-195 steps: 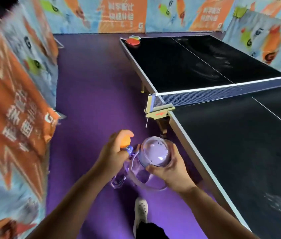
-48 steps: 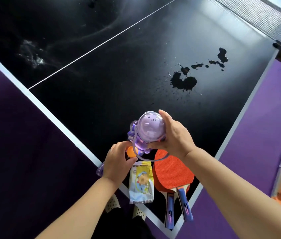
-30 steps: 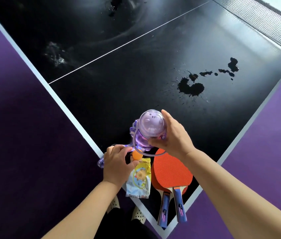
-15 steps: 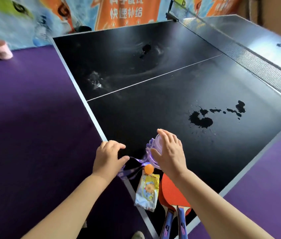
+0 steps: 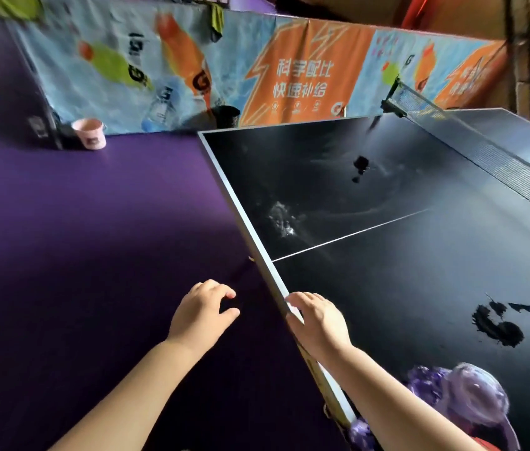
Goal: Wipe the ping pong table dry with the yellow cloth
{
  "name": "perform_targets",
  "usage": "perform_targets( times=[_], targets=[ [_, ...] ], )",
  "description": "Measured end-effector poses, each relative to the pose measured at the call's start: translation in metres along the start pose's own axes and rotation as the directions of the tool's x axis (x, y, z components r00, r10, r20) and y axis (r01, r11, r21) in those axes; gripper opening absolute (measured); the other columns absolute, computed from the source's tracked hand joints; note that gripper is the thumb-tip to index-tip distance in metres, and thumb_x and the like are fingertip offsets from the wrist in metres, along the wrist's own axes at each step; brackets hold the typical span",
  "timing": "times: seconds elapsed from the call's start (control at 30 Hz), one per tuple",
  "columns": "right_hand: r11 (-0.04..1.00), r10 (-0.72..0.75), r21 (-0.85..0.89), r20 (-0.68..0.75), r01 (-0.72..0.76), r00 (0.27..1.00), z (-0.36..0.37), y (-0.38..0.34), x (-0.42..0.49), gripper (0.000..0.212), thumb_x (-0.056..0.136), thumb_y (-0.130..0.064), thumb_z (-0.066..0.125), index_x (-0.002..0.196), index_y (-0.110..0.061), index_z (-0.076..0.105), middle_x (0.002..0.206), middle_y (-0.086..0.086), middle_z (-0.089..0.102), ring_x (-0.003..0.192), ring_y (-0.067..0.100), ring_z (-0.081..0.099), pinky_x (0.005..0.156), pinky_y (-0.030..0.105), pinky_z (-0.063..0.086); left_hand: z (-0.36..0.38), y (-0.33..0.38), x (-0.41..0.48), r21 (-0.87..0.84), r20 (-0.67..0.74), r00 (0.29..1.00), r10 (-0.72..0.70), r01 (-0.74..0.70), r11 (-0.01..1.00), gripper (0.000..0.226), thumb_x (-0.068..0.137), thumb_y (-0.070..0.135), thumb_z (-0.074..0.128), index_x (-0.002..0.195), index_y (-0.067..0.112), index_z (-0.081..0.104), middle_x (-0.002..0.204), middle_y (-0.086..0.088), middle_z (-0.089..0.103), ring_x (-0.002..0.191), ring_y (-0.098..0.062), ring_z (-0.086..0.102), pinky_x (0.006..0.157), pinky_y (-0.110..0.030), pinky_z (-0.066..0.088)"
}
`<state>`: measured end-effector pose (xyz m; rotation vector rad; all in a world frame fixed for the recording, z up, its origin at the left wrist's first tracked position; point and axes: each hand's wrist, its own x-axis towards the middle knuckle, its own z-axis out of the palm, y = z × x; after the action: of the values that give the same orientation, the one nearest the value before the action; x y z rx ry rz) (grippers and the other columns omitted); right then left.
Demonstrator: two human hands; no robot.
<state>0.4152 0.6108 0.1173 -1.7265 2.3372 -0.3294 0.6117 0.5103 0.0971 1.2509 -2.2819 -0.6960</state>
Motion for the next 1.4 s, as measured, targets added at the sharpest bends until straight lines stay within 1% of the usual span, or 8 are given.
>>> perform_targets(
  times=[0.07, 0.17, 0.33, 0.47, 0.67, 0.87, 1.17, 1.4],
  targets=[
    [1.0, 0.018, 0.023, 0.011, -0.018, 1.0, 0.009, -0.034, 0.031, 0.032, 0.094, -0.031, 0.057, 0.125, -0.029, 0.062, 0.118, -0.012, 0.065, 0.112, 0.012, 0.058, 0.087, 0.023, 0.043, -0.028, -0.033, 0.021, 0.026, 0.004, 1.0, -0.025, 0.025, 0.999, 0.026, 0.085, 0.03, 0.066, 0.109, 0.021, 0.064, 0.105, 0.011, 0.057, 0.103, -0.008, 0.049, 0.078, -0.02, 0.036],
    [0.999, 0.023, 0.049, 0.029, -0.025, 0.999, 0.016, -0.074, 0.075, 0.033, 0.096, -0.033, 0.056, 0.129, -0.031, 0.059, 0.121, -0.014, 0.064, 0.114, 0.006, 0.057, 0.09, 0.022, 0.044, -0.059, -0.076, 0.052, 0.047, -0.004, 0.998, -0.058, 0.058, 0.997, 0.026, 0.085, 0.03, 0.065, 0.109, 0.022, 0.064, 0.104, 0.012, 0.056, 0.102, -0.007, 0.049, 0.073, -0.021, 0.036],
    [0.999, 0.02, 0.044, 0.08, -0.023, 0.997, 0.023, -0.112, 0.142, 0.03, 0.097, -0.031, 0.054, 0.127, -0.029, 0.059, 0.116, -0.013, 0.065, 0.115, 0.005, 0.056, 0.089, 0.023, 0.045, -0.081, -0.126, 0.1, 0.067, 0.035, 0.996, -0.087, 0.084, 0.994, 0.024, 0.085, 0.031, 0.064, 0.108, 0.024, 0.064, 0.101, 0.015, 0.053, 0.101, -0.005, 0.049, 0.073, -0.022, 0.042],
    [0.998, 0.019, 0.052, 0.077, -0.023, 0.997, 0.031, -0.131, 0.211, 0.025, 0.097, -0.029, 0.054, 0.12, -0.027, 0.064, 0.107, -0.011, 0.068, 0.106, 0.007, 0.06, 0.085, 0.022, 0.045, -0.093, -0.159, 0.153, 0.087, 0.063, 0.994, -0.085, 0.08, 0.993, 0.024, 0.087, 0.032, 0.063, 0.109, 0.024, 0.062, 0.106, 0.014, 0.054, 0.103, -0.004, 0.049, 0.075, -0.021, 0.042],
    [0.997, 0.016, 0.074, 0.112, -0.025, 0.994, 0.044, -0.153, 0.354, 0.021, 0.096, -0.03, 0.052, 0.108, -0.028, 0.068, 0.099, -0.012, 0.069, 0.094, 0.007, 0.062, 0.07, 0.018, 0.038, -0.123, -0.213, 0.276, 0.156, 0.07, 0.99, -0.123, 0.111, 0.982, 0.022, 0.088, 0.032, 0.061, 0.109, 0.026, 0.061, 0.105, 0.017, 0.051, 0.097, -0.002, 0.048, 0.072, -0.02, 0.039],
    [0.983, 0.041, 0.169, 0.192, -0.074, 0.981, 0.037, -0.182, 0.515, 0.021, 0.095, -0.028, 0.051, 0.106, -0.026, 0.068, 0.095, -0.01, 0.069, 0.089, 0.011, 0.062, 0.075, 0.026, 0.05, -0.168, -0.26, 0.418, 0.23, 0.05, 0.979, -0.199, 0.183, 0.956, 0.02, 0.09, 0.032, 0.058, 0.109, 0.028, 0.061, 0.104, 0.018, 0.049, 0.098, -0.002, 0.048, 0.07, -0.021, 0.038],
    [0.978, 0.005, 0.199, 0.287, -0.065, 0.958, 0.042, -0.223, 0.701, 0.023, 0.094, -0.029, 0.051, 0.111, -0.026, 0.066, 0.1, -0.009, 0.07, 0.092, 0.01, 0.061, 0.075, 0.024, 0.046, -0.187, -0.341, 0.598, 0.178, 0.049, 0.986, -0.16, 0.149, 0.973, 0.017, 0.089, 0.029, 0.06, 0.106, 0.025, 0.064, 0.104, 0.017, 0.053, 0.101, -0.004, 0.049, 0.077, -0.024, 0.045],
    [0.975, 0.116, 0.157, 0.248, -0.158, 0.962, 0.059, -0.27, 0.87, 0.021, 0.094, -0.029, 0.05, 0.108, -0.027, 0.066, 0.099, -0.008, 0.069, 0.087, 0.014, 0.06, 0.071, 0.025, 0.044, -0.21, -0.428, 0.769, 0.11, 0.098, 0.994, -0.044, 0.033, 0.993, 0.018, 0.089, 0.031, 0.061, 0.105, 0.023, 0.064, 0.104, 0.012, 0.055, 0.101, -0.008, 0.051, 0.075, -0.026, 0.045]
  ],
)
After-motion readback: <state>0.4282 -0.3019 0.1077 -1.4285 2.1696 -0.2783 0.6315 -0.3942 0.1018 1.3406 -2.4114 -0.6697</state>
